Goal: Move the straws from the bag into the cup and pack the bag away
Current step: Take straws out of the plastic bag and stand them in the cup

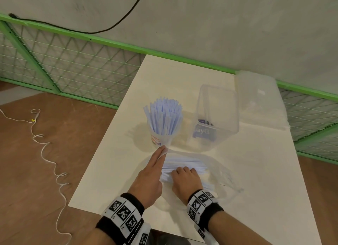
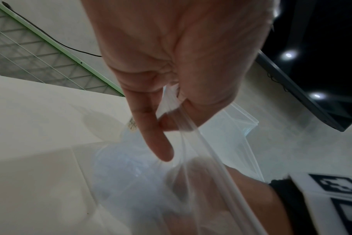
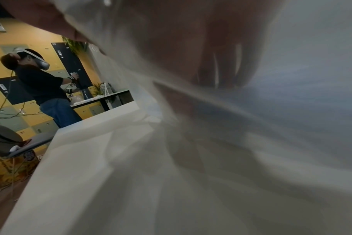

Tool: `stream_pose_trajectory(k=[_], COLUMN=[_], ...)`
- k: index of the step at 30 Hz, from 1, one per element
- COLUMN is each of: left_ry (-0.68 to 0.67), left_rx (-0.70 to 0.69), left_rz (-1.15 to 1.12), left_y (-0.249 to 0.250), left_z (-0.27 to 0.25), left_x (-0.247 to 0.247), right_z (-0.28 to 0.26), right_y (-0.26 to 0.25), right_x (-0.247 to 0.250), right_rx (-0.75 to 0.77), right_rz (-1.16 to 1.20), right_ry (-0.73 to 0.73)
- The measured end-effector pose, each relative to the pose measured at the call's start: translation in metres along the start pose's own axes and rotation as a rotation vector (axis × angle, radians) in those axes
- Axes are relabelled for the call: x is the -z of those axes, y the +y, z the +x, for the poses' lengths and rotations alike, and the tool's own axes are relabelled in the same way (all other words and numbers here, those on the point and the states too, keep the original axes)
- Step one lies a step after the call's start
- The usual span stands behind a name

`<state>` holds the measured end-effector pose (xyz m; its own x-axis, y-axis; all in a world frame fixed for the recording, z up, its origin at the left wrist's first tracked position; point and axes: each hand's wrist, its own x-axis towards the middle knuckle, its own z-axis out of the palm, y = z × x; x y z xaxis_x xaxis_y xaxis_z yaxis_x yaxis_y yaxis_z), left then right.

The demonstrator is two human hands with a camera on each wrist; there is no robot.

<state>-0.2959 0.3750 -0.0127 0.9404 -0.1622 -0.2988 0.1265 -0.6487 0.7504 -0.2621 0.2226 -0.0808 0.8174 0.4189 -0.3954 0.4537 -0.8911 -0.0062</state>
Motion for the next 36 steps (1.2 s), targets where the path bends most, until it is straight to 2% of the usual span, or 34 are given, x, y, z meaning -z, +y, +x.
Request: stream_pose_trajectory(k=[7,13,16,20,24,26,28,31,36], left_ry=[0.005,0.013,0.030,0.045,0.045,0.042,0.037,0.018,0.004], left_rx=[-0.016,-0.007,0.001,0.010,0.006,0.003,0.002,0.017,0.033], left_rz=[0.008,0.006,0.007,0.007,0.005,0.011,0.005,-0.020,-0.030], left_y=[0.002,-0.003,-0.004,-0.006,-0.006,-0.006,-0.006,-0.008,-0.008], left_z=[0.002,0.003,0.004,0.006,0.010,0.011,0.012,0.013,0.012], left_x=[0.002,0.002,0.005,0.008,0.007,0.006,0.005,0.005,0.005], right_z=[0.003,-0.005,-0.015,-0.030,-0.046,-0.053,-0.056,-0.057,-0.056], right_y=[0.000,0.002,0.015,0.037,0.045,0.043,0.039,0.033,0.029], right_x=[0.006,0.007,0.011,0.018,0.031,0.042,0.050,0.056,0.054], right_rx=[0.023,0.013,-0.012,-0.103,-0.202,-0.251,-0.224,-0.189,-0.244], right_rz=[-0.077,0.002,0.167,0.552,0.870,1.065,1.200,1.240,1.339], right_ry=[-0.065,-0.008,0.012,0.027,0.305,0.377,0.409,0.418,0.448])
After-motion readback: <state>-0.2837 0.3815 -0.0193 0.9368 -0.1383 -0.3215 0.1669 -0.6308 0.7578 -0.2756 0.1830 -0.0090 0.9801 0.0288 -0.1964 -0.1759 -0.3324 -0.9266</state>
